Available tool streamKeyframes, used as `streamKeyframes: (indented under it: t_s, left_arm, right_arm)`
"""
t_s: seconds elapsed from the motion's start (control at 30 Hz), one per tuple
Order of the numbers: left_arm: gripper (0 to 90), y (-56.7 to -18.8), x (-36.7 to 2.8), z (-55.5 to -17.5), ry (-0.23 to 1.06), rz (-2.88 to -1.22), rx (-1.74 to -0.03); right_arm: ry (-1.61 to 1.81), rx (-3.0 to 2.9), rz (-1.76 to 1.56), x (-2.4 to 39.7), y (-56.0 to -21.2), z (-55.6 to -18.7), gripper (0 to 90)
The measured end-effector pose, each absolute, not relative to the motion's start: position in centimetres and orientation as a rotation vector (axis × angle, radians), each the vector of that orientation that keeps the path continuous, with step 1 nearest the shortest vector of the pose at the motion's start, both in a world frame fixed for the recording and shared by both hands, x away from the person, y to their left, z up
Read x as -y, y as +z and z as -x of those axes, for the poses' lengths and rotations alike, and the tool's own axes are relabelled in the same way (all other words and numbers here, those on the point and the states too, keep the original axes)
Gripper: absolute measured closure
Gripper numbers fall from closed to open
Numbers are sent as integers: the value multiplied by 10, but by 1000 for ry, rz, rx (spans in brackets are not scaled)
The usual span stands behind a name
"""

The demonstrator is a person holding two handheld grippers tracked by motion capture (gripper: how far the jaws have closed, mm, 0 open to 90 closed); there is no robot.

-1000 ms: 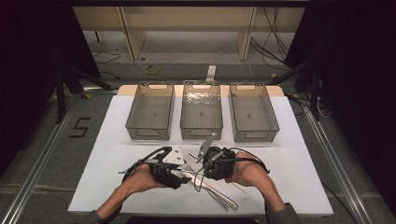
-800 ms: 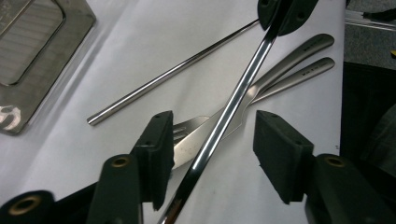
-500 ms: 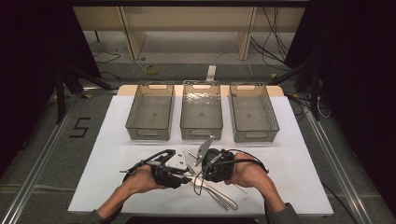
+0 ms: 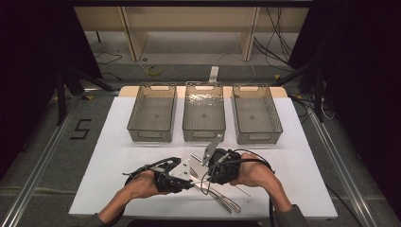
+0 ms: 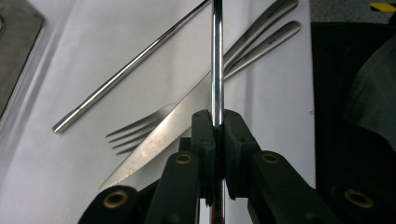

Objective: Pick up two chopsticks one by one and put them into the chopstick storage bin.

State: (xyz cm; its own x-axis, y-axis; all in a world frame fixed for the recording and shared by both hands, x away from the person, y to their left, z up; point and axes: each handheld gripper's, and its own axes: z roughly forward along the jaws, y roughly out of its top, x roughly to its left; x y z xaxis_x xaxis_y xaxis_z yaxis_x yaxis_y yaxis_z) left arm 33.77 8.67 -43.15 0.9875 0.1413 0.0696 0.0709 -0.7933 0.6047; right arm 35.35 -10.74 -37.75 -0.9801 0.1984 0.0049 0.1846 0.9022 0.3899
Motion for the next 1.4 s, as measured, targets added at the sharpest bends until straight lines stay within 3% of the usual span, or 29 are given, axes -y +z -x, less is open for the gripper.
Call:
streamKeyframes:
  t_s: [0.1,0.3,0.63,1.1,1.4]
  left_arm:
    - [838,-431,-91,-342,170,-2488,-202]
    - [838,-427,-100,-350,238,-2455,-334]
    - [837,-417,-121,-363,313,-2377,-531]
    - [837,-395,-170,-399,354,-2194,-822]
    - [837,-383,-186,-436,431,-2139,-956]
  right_arm:
    - [721,-2943,-368,115,-371,-356,566]
    - [902,-2766,-518,127,-355,-360,393]
    - [1044,-2595,-655,142,-355,-360,339]
    - [964,-2603,-811,165,-413,-357,295]
    - [961,-2616,-810,165,-423,-350,291]
